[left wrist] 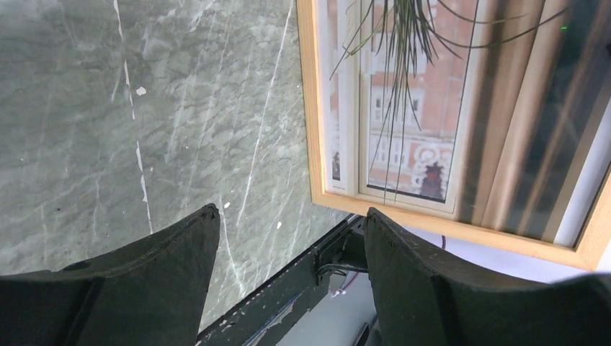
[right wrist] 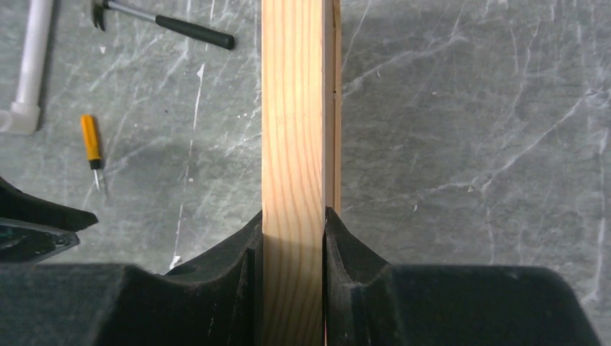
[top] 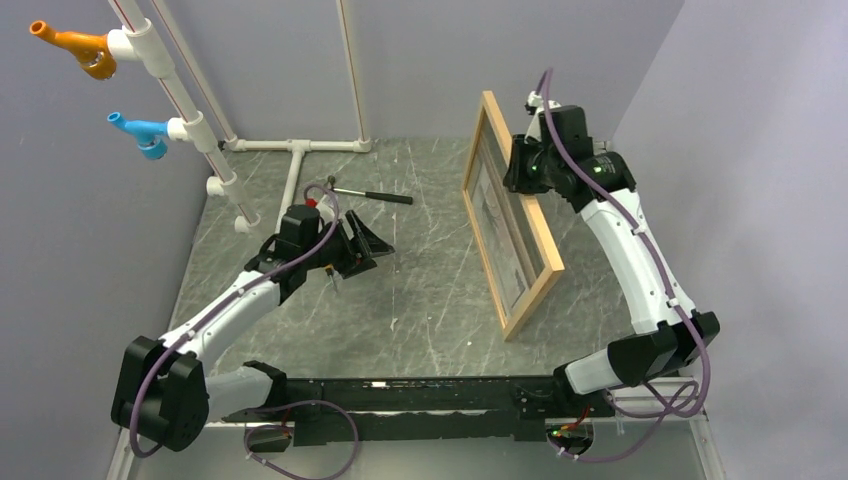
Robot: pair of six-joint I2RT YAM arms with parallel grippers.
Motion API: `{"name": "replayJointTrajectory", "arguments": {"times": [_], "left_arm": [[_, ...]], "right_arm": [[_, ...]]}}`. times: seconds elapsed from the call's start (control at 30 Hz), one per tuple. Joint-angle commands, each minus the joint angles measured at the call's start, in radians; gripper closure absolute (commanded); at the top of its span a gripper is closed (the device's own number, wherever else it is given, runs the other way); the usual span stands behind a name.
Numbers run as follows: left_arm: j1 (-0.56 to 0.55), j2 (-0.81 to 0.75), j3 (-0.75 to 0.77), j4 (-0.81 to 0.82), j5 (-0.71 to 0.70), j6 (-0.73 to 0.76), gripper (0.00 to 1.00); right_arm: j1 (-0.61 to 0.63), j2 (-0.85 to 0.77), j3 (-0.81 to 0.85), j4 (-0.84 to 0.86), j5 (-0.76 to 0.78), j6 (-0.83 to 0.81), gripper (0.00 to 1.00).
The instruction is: Take the photo out of the frame
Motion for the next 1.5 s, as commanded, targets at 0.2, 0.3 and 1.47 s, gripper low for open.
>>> {"name": "replayJointTrajectory", "arguments": {"times": [0.2, 0.3, 1.47], "left_arm": [[-0.043, 0.107, -0.005, 0.142, 0.04, -0.006, 0.26], [-0.043, 0.119, -0.007, 0.149, 0.043, -0.005, 0.27], [0.003, -0.058, 0.015, -0.029, 0.016, 0.05, 0.25]], "right_arm": [[-0.252, -0.104, -0.263, 0.235, -0.386, 0.114, 1.0], [-0.322, -0.165, -0.391, 0.325, -0.453, 0.154, 1.0], [-0.45, -0.333, -0.888, 0.659, -0.708, 0.336, 1.0]]}}
